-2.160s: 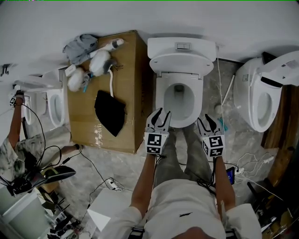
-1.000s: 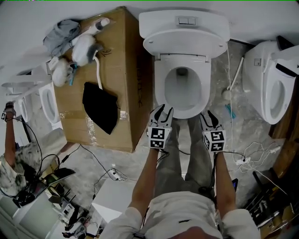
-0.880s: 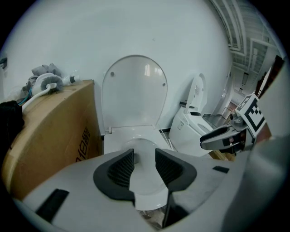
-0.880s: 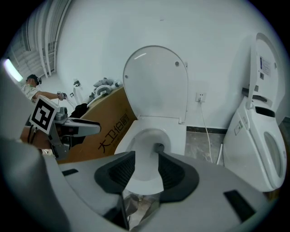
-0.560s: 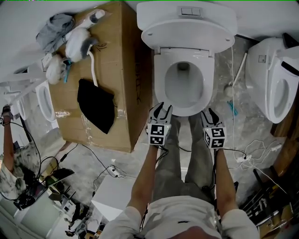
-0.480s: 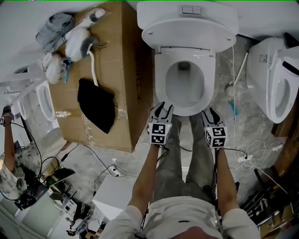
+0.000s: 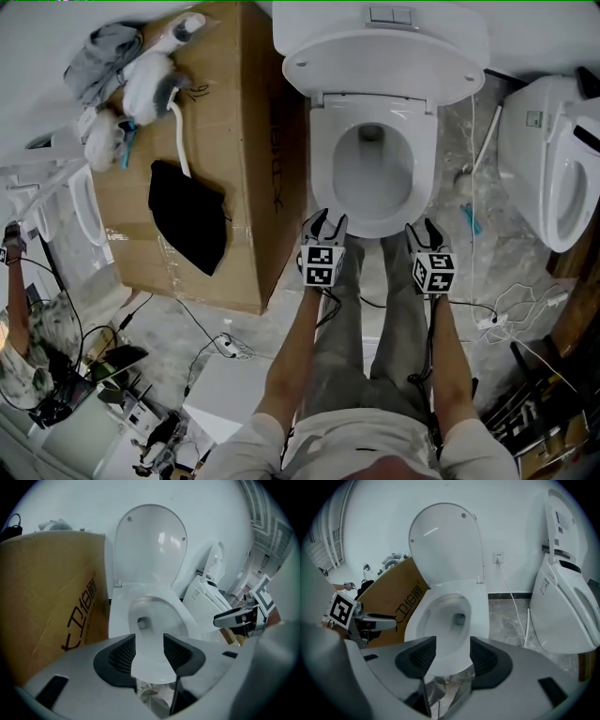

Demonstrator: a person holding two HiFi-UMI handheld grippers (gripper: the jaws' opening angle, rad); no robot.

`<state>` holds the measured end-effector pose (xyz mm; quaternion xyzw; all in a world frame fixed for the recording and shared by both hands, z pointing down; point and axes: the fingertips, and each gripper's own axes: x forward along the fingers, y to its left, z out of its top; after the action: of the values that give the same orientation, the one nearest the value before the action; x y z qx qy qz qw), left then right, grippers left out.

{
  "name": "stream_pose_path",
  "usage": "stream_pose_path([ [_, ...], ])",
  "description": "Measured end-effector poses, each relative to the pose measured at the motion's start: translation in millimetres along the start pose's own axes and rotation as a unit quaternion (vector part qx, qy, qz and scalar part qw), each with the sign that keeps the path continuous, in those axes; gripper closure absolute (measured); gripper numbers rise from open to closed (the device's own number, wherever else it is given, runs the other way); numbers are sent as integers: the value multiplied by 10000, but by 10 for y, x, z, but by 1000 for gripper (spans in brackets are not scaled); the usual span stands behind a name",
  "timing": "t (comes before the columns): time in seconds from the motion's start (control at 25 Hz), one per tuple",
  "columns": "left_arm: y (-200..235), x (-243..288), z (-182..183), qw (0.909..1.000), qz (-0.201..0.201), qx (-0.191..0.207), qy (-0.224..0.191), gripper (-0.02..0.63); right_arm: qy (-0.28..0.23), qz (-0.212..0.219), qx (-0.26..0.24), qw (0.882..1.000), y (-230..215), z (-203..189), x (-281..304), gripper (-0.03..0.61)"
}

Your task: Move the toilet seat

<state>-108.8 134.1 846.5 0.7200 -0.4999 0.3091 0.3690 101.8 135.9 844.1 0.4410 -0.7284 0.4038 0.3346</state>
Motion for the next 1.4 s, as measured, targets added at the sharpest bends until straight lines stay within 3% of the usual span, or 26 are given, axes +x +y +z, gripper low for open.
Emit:
stream_pose_path([
  [0.48,225,335,-417,9975,23,-591,375,365,250,-161,402,9987,-215,-344,373,311],
  [0.8,271,487,-608,9939,-119,-923,585,311,321,-68,888,9955,-232,-521,552,264],
  [1.16,339,623,-783,9893,-143,-1207,813,261,223,-282,1563,9871,-377,-677,740,218],
  [1.4,328,727,-905,9850,-217,-1373,1020,256,273,-97,1662,9857,-319,-769,851,216],
])
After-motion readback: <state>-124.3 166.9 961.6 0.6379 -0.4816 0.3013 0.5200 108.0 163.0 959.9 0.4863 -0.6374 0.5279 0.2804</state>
